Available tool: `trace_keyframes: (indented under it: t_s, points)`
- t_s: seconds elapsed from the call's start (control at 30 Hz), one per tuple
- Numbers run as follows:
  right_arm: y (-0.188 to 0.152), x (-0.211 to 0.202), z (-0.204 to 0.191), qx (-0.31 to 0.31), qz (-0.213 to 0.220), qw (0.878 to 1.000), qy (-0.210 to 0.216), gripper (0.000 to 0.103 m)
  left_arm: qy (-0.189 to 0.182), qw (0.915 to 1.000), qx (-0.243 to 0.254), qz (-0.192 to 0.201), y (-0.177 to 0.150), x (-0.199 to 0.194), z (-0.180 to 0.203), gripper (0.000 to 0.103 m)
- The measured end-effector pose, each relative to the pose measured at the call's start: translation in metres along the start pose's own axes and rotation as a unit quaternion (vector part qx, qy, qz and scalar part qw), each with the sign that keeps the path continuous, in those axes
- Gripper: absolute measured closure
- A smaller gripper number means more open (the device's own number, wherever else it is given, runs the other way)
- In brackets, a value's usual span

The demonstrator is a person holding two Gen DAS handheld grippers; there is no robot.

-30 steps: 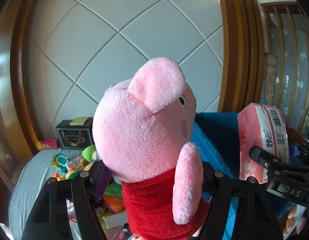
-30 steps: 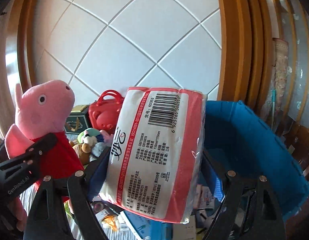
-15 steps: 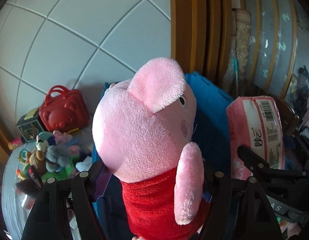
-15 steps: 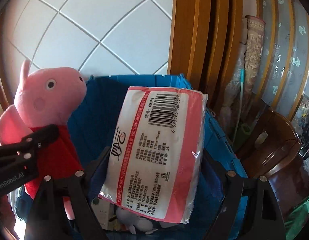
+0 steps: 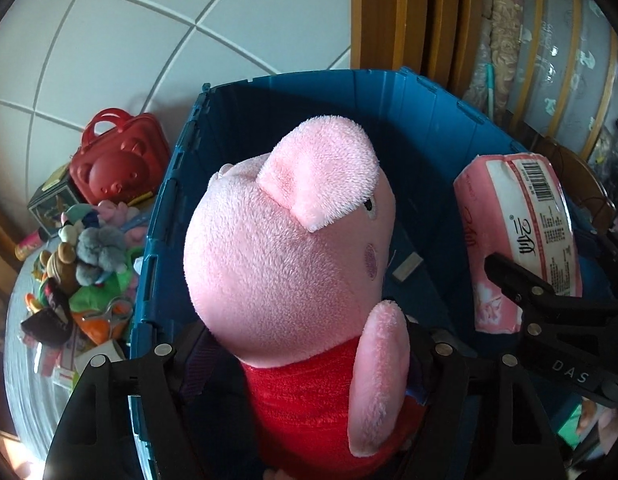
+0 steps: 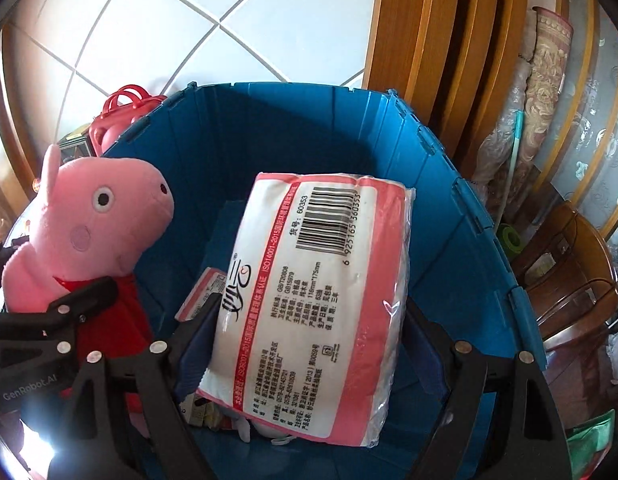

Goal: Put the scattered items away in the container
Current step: 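Open both grippers to drop the plush and tissue pack into the bin, then withdraw both grippers from the bin toward the table heap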

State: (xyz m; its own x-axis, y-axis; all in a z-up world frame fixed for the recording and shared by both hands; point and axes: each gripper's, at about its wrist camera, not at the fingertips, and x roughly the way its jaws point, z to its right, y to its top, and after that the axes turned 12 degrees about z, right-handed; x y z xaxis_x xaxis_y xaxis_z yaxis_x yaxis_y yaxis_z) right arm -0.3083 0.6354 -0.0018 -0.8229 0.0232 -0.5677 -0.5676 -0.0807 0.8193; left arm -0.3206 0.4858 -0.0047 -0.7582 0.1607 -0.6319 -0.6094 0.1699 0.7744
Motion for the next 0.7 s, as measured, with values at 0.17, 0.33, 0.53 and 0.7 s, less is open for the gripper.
trace_keyframes:
  t_s: [0.17,0.33,0.53,0.7]
  points:
    - [0.006,-0.005,0.004,0.009,0.012,1.000,-0.010,0.016,0.006,0.9998,0.003,0.019,0.001,-0.009,-0.002,0.022]
    - [0.009,-0.012,0.009,0.020,0.023,0.999,-0.021,0.005,0.010,0.9993,0.003,0.037,0.000,-0.019,-0.004,0.020]
    - [0.007,-0.027,0.011,0.027,0.036,0.999,-0.018,0.000,0.012,0.9986,0.002,0.051,-0.004,-0.030,-0.006,0.019]
    - [-0.001,-0.037,0.009,0.028,0.039,0.999,-0.011,0.000,0.017,0.9978,0.002,0.064,-0.011,-0.042,-0.007,0.019]
